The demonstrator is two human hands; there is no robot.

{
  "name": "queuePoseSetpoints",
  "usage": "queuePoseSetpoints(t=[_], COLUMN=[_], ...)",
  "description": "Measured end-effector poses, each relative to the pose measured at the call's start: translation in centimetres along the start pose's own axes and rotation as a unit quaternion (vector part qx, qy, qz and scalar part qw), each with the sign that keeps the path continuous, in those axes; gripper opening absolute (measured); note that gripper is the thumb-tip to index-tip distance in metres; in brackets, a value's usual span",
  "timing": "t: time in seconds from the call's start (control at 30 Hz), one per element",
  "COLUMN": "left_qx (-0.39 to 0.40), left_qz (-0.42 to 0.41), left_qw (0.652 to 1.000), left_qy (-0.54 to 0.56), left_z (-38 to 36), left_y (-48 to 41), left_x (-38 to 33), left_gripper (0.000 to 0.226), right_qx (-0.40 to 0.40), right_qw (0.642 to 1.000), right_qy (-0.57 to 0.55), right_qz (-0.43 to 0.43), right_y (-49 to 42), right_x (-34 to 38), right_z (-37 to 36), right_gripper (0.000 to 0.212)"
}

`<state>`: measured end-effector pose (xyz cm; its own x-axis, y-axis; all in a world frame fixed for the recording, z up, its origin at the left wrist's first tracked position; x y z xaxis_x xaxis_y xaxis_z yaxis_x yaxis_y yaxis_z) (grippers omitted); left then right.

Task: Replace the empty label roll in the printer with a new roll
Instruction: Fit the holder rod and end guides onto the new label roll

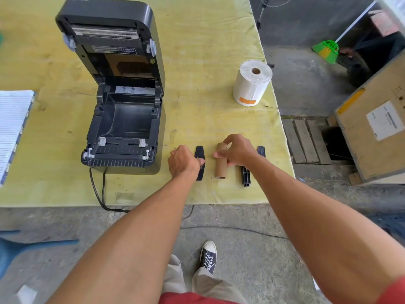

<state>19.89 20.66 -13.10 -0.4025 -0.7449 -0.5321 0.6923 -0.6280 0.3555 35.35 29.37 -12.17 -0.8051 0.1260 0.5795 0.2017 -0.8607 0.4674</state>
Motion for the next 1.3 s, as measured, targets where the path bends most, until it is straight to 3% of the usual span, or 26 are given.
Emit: queuePoseSetpoints(t=[0.5,0.73,0.83,0.93,1.07,1.3], left_qx=[0.016,0.002,0.004,0.005,0.004,0.036], left_qz=[-0.044,-0.095,-0.109,-0.177,-0.219,-0.282], left_qw=[0.999,0.995,0.994,0.983,0.975,0.957], left_qy=[-0.012,-0.034,-0.024,-0.055,-0.046,-0.057], left_z=[0.7,3.3,5.2,7.5,9.3,7.8], left_y=[0.0,0.3,0.1,-0.4,-1.6,-2.5], left_x=[0.4,-0.6,-2.2,-5.0,-8.5,-13.9], left_gripper=[0.030,0.014,0.011,0.007,0.022,0.024], right_qx=[-0.013,-0.032,-0.059,-0.110,-0.173,-0.224], right_qw=[0.999,0.998,0.996,0.990,0.980,0.968], right_qy=[0.023,0.032,0.051,0.064,0.073,0.097], right_qz=[0.025,0.041,0.050,0.065,0.065,0.049], right_y=[0.6,1.8,2.0,2.3,2.3,0.8], right_x=[0.4,1.9,2.9,3.9,4.7,3.7], right_z=[0.4,3.8,6.2,8.9,11.8,14.1], right_gripper=[0.069,0.061,0.058,0.054,0.050,0.049])
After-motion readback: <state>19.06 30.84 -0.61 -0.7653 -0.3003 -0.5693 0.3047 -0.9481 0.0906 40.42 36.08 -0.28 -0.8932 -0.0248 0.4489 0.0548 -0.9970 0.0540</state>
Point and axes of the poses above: each hand's wrist, its own y-axis away from the middle knuckle, its own z-axis out of the back of the hand, x = y × z, the point moved 4 cm from there along -y, towards the middle knuckle, and after that the axes turned 3 degrees about -x, right-handed, at the moved point
